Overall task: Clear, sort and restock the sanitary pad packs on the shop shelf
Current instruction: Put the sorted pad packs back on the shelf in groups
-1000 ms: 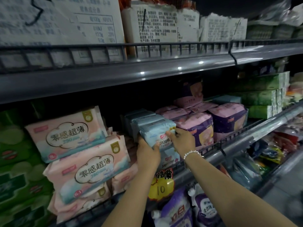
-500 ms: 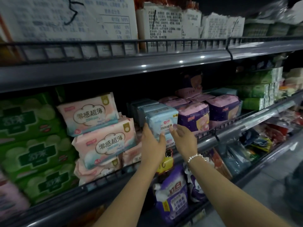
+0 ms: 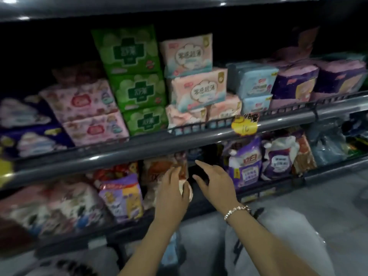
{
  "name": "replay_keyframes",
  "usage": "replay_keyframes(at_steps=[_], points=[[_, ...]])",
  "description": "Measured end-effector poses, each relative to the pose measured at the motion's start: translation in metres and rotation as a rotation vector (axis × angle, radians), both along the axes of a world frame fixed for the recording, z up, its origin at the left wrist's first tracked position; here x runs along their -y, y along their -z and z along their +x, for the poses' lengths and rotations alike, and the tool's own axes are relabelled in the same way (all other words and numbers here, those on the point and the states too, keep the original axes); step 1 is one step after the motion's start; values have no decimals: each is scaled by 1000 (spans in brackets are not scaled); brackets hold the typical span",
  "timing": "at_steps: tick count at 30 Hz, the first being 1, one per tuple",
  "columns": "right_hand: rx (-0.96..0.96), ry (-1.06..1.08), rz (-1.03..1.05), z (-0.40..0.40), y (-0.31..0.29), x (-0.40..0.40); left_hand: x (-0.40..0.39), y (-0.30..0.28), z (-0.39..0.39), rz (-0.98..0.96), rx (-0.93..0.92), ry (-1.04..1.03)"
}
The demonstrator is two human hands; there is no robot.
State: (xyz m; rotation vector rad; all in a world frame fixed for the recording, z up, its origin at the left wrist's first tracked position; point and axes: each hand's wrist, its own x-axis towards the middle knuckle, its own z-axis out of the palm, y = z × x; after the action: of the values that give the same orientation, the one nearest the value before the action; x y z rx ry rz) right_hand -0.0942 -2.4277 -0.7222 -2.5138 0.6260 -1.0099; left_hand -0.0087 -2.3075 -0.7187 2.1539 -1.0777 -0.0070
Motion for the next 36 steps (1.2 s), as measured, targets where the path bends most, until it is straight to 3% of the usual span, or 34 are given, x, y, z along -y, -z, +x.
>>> replay_keyframes(at_steps=[5, 10, 21, 27, 32, 36], points=[[-214, -94, -91, 12, 75, -66, -80, 81, 13, 197, 98, -110], [-425, -126, -67, 8, 141, -111, -128, 144, 15, 338, -1, -147], [-870, -278, 345, 1, 252, -136, -167, 254, 27, 416, -439, -98], [-1000, -275, 639, -12, 292, -146, -177, 293, 18, 651, -820, -63], [-1063, -320, 819, -23, 314, -159, -195, 316, 6, 803, -913, 32], [-1107, -318, 878, -32, 328, -167, -209, 329, -2, 808, -928, 47]])
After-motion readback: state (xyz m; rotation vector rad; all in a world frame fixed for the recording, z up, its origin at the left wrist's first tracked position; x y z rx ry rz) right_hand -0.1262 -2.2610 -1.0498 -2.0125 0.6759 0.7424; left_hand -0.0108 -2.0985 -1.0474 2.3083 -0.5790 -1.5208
